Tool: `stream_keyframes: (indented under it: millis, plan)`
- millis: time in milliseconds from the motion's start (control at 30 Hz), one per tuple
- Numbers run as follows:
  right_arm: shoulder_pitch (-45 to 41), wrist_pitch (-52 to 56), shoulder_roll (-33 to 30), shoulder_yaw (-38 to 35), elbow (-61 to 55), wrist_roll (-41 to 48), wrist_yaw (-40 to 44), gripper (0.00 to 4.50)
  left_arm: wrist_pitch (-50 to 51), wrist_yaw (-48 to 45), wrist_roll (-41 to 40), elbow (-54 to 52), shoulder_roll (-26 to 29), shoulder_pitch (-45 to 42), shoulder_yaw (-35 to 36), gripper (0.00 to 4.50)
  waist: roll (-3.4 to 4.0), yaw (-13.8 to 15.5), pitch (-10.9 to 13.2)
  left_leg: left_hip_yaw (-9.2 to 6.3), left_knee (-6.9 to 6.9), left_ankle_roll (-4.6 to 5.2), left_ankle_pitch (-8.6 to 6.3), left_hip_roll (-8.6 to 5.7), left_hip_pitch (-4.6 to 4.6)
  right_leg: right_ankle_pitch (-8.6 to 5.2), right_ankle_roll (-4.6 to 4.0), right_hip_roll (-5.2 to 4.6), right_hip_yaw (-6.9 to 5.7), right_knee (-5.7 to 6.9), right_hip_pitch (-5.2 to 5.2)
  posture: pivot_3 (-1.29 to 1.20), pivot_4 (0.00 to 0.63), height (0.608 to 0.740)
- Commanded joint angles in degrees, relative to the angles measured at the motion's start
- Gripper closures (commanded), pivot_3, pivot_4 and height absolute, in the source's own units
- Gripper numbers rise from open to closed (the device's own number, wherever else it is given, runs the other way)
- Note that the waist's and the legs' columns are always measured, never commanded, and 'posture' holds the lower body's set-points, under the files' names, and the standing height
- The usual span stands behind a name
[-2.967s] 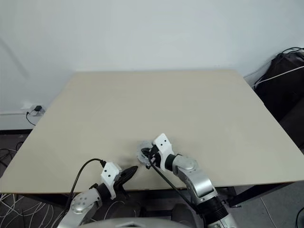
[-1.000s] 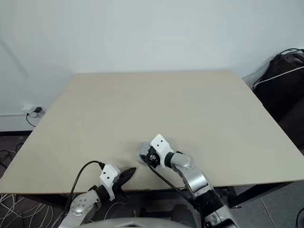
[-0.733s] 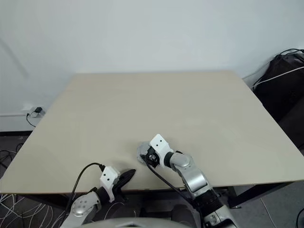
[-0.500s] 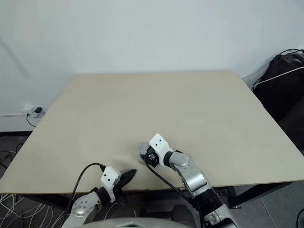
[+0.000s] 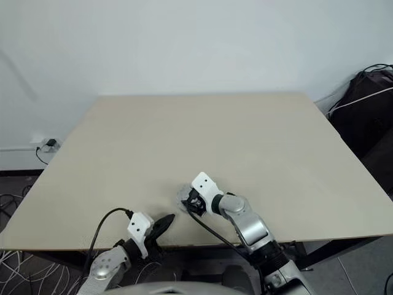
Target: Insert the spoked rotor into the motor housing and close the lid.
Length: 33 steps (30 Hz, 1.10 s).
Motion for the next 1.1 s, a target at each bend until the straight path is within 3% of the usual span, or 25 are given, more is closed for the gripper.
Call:
stream_keyframes:
  millis: [33, 533, 1100]
  plan:
    - [-0.1, 2.5, -0.2, 0.2, 0.7, -1.2, -1.2, 1.31, -0.7, 0.4, -0.9, -3.1, -0.5, -0.7, 0.9, 4.50, 0.04, 0.0, 0.0, 0.00, 0.00, 0.00, 0.00, 0.00, 0.00, 0.00, 0.00, 0.00, 0.00, 0.00, 0.00, 0.00, 0.000, 0.740]
    - [-1.2, 5.0, -0.2, 0.5, 1.8, -2.6, -4.3, 1.31, 1.8, 3.4, -1.5, -8.7, -1.9, 1.0, 1.8, 4.50, 0.04, 0.1, -0.1, -0.01, 0.00, 0.00, 0.00, -0.01, 0.02, 0.00, 0.00, -0.04, -0.01, -0.01, 0.04, 0.00, 0.000, 0.740]
    - [-2.1, 8.8, -3.6, 1.6, 1.4, 0.1, 2.4, 1.31, 5.2, 3.5, -1.5, -11.1, -1.7, 1.0, 1.4, 4.50, 0.06, 0.7, -0.1, -0.01, -0.06, 0.00, -0.01, -0.02, 0.01, -0.03, -0.03, -0.06, -0.03, -0.19, 0.07, 0.00, 0.000, 0.740]
